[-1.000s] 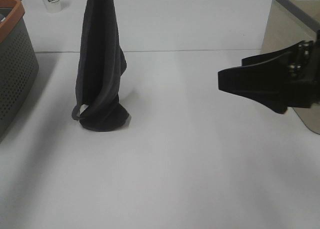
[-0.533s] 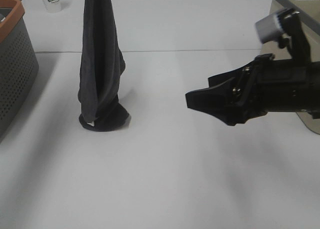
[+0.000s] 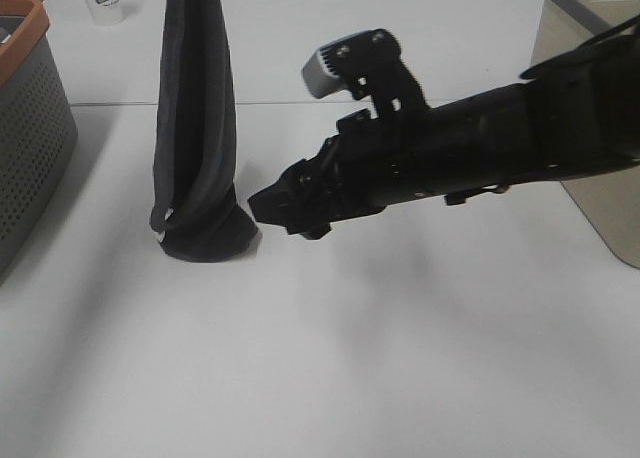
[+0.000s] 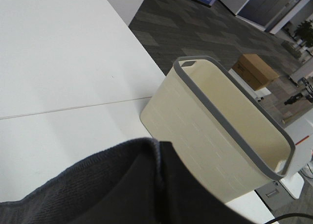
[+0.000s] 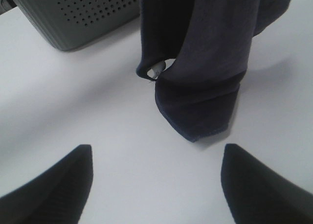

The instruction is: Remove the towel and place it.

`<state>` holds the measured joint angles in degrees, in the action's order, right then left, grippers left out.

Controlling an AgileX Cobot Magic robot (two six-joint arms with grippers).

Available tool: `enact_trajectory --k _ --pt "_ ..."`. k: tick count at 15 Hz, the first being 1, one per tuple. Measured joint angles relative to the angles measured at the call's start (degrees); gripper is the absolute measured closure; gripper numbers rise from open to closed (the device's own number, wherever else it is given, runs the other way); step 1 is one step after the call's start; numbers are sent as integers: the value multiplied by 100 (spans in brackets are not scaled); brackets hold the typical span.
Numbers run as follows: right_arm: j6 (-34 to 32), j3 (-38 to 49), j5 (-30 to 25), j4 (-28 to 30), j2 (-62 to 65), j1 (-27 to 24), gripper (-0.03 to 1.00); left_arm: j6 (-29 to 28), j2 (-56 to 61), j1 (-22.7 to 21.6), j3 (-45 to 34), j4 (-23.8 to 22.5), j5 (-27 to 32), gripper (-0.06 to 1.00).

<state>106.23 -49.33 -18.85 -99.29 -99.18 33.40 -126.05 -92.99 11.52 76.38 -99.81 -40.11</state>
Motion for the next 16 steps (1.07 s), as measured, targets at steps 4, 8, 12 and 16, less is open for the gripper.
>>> enact_trajectory --k 4,8,12,16 --pt "-1432 -1209 286 -6 -1186 218 25 -6 0 0 0 40 424 94" --pt "-2040 -1667 476 -40 -1581 441 25 -6 0 17 0 63 911 94" --pt "-2194 -1719 1329 -40 -1581 934 25 34 0 23 0 378 1140 94" --pt "-2813 -2051 1885 -40 -1581 1140 25 487 -6 441 46 1003 1776 94"
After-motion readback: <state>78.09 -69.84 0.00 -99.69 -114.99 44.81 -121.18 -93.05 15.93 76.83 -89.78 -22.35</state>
